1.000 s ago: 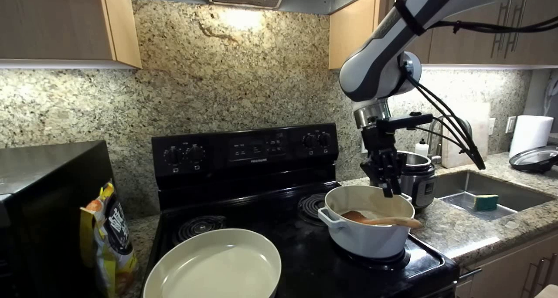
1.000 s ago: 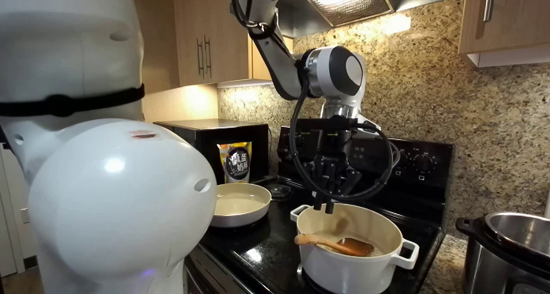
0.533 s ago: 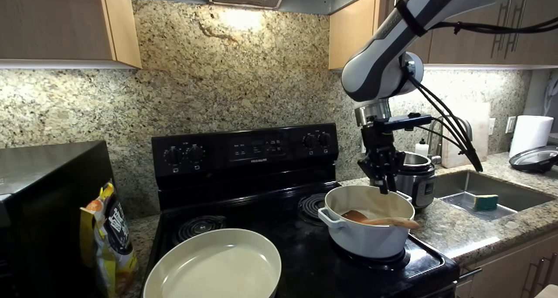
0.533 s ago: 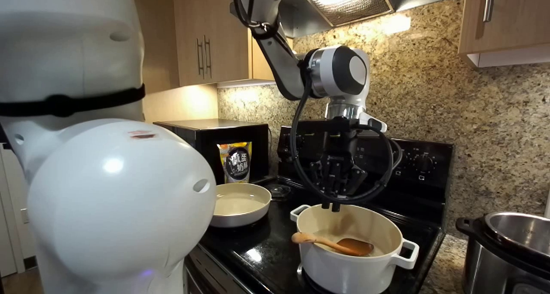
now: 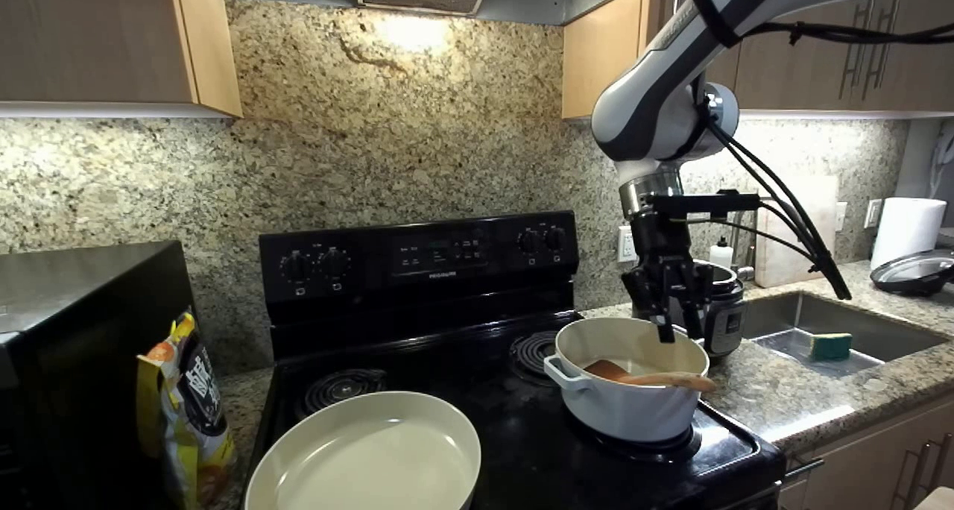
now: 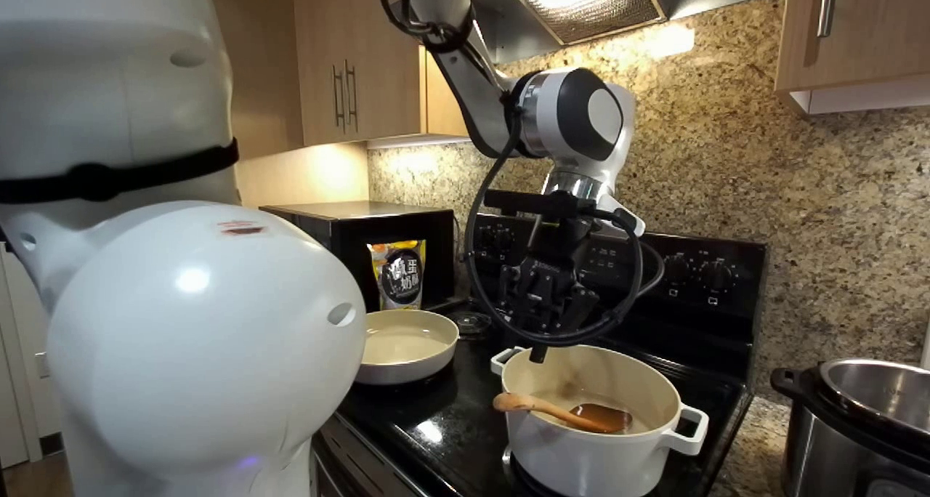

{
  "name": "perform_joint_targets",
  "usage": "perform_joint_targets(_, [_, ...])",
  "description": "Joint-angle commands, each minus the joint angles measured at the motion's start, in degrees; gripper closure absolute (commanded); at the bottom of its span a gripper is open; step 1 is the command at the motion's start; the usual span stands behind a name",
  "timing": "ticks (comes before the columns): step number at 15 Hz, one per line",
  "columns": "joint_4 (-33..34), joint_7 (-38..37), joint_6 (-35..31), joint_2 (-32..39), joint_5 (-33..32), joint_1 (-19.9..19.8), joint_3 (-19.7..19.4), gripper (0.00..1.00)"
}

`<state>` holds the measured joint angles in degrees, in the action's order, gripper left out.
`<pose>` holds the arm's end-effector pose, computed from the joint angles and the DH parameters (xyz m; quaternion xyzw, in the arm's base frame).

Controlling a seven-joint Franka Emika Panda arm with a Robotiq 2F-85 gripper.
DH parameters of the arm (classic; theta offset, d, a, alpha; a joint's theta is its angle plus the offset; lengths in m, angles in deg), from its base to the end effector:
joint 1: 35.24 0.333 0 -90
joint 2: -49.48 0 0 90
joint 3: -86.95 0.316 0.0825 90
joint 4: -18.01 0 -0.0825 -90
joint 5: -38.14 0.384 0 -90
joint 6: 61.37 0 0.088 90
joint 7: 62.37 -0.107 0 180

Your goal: Pick up the cooking stick and stir in the pot

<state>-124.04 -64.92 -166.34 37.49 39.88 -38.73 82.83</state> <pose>0.3933 -0.0496 0.3409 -0.9716 0.0910 0.2164 0.0302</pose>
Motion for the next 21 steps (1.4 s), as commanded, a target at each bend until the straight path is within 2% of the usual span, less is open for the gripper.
perform_joint_targets(1, [-2.43,1.12,1.86,-1.76,2.40,-0.03,-0.16,0.23])
perform_joint_targets(4, [-3.25,0.36,2.37,1.02,1.59,-0.43,-0.26,0.03])
perform_joint_targets(8, [-4.44,0.90,1.61,3.54,1.80,-0.47,-0.57,0.00])
perform_joint_targets(9, [-4.33,0.91,1.64,4.21,1.69,-0.47,-0.59,0.25])
perform_joint_targets(11, [-3.92,1.08,1.74,5.65,1.64,-0.53,-0.66,0.27])
perform_joint_targets(21, [-2.66,0.61,0.74,9.01,1.74,-0.46,-0.54,0.94])
